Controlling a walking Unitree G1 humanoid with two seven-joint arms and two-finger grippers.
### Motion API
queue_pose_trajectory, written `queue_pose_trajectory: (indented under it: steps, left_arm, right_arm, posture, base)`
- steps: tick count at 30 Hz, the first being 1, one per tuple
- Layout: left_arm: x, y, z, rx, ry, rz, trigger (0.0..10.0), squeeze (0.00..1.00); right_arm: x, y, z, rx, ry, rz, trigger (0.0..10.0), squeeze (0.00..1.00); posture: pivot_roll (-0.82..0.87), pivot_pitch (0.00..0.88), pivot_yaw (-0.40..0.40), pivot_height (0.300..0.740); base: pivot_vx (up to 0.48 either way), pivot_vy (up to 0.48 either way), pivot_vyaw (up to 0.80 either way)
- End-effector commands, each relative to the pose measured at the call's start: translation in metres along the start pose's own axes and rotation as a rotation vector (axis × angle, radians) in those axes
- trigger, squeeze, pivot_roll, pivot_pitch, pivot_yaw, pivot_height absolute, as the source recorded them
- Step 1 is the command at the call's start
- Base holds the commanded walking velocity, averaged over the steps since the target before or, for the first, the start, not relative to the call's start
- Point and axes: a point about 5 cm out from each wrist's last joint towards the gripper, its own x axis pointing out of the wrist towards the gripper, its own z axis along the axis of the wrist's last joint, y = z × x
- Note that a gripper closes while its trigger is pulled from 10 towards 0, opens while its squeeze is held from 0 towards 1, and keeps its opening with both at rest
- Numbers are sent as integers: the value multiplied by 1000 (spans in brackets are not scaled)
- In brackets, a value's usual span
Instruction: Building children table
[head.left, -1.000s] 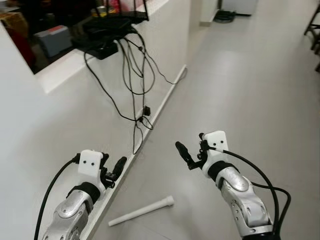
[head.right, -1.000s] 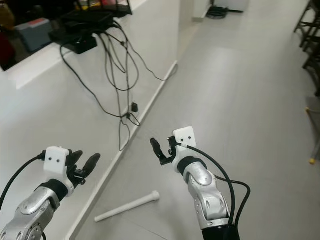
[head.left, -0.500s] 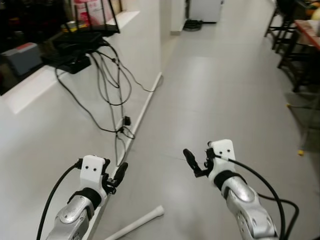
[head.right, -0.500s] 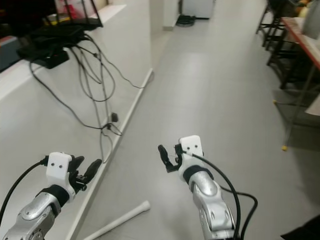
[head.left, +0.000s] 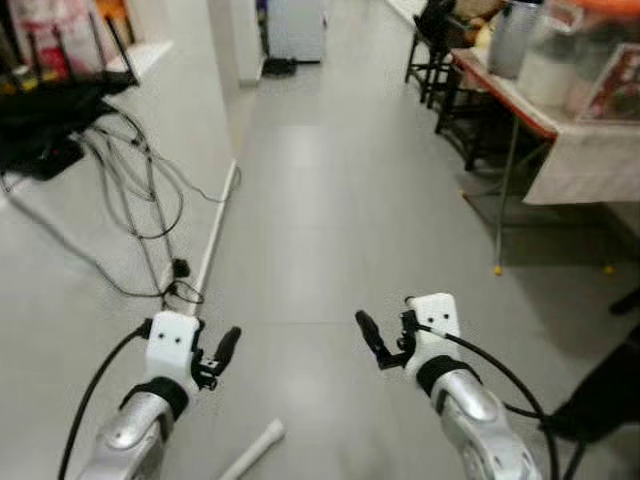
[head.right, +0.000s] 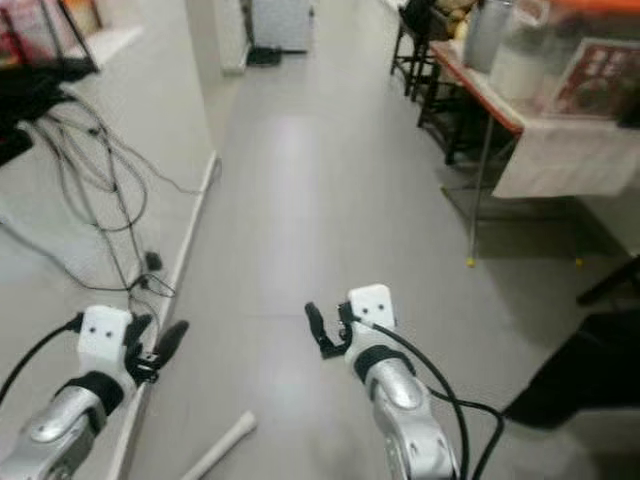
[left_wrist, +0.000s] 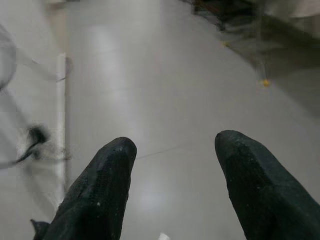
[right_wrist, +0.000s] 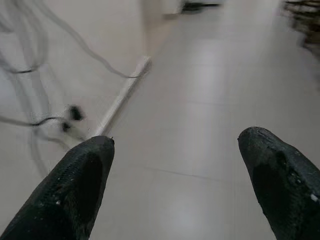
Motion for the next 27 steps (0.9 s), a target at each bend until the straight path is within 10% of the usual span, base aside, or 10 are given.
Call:
queue_pose_trajectory:
  steps: [1, 27]
  left_arm:
    - [-4, 1, -3, 8, 10, 1, 10000, 0]
    - [-3, 8, 0, 1, 1, 29, 10000, 0]
  right_arm:
    - [0, 0, -2, 7, 15, -6, 10000, 0]
    - [5, 1, -1, 9, 25, 2, 10000, 0]
  posture:
    - [-55, 107, 59, 740]
    - [-46, 113, 68, 740]
  base:
    - [0, 0, -800]
    - [0, 0, -800]
